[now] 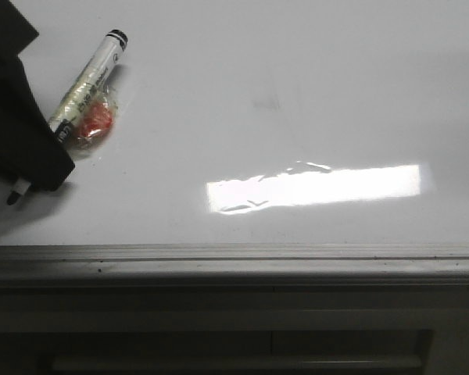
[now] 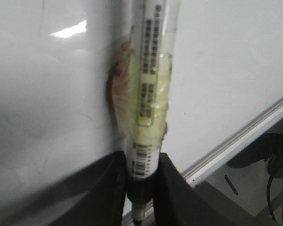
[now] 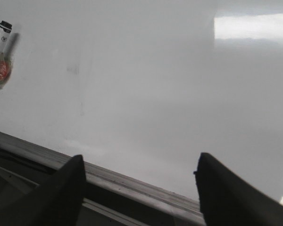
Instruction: Write number 0 on whiteboard
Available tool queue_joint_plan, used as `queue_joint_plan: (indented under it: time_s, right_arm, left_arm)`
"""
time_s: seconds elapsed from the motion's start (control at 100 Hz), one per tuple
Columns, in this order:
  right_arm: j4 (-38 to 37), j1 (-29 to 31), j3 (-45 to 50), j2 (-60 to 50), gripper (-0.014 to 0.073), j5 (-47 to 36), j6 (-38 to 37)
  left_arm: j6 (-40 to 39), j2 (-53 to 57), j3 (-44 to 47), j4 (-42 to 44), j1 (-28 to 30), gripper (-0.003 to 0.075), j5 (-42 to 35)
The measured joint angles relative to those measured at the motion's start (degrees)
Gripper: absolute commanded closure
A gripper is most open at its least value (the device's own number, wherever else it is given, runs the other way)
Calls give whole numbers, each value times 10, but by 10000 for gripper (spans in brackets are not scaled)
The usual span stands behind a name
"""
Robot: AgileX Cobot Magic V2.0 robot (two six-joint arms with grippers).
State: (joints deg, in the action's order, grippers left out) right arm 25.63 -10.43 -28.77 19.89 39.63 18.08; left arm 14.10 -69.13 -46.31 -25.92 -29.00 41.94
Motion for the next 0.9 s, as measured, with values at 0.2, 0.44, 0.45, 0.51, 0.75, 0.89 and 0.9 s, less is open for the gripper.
queue_joint_plan:
  time_s: [0.2,0.44,0.45,0.51,0.75,0.89,0.9]
  right_arm:
    - [0,0,0,0,161,0,0]
    - [0,0,0,0,161,3,0]
    - [0,0,0,0,161,4,0]
    - [0,0,0,0,161,5,0]
    - [0,0,0,0,161,9,0]
    - [0,0,0,0,161,11,0]
    - [0,0,0,0,161,11,0]
  left_arm:
    - [0,0,0,0,0,739,0]
    - [0,0,0,-2,0,563,0]
    - [0,0,0,-2,0,556,0]
    - [0,0,0,-2,0,497,0]
    - [0,0,0,-11,0,479,0]
    - [0,0,0,-12,0,645,0]
    - [0,0,0,-11,0,676,0]
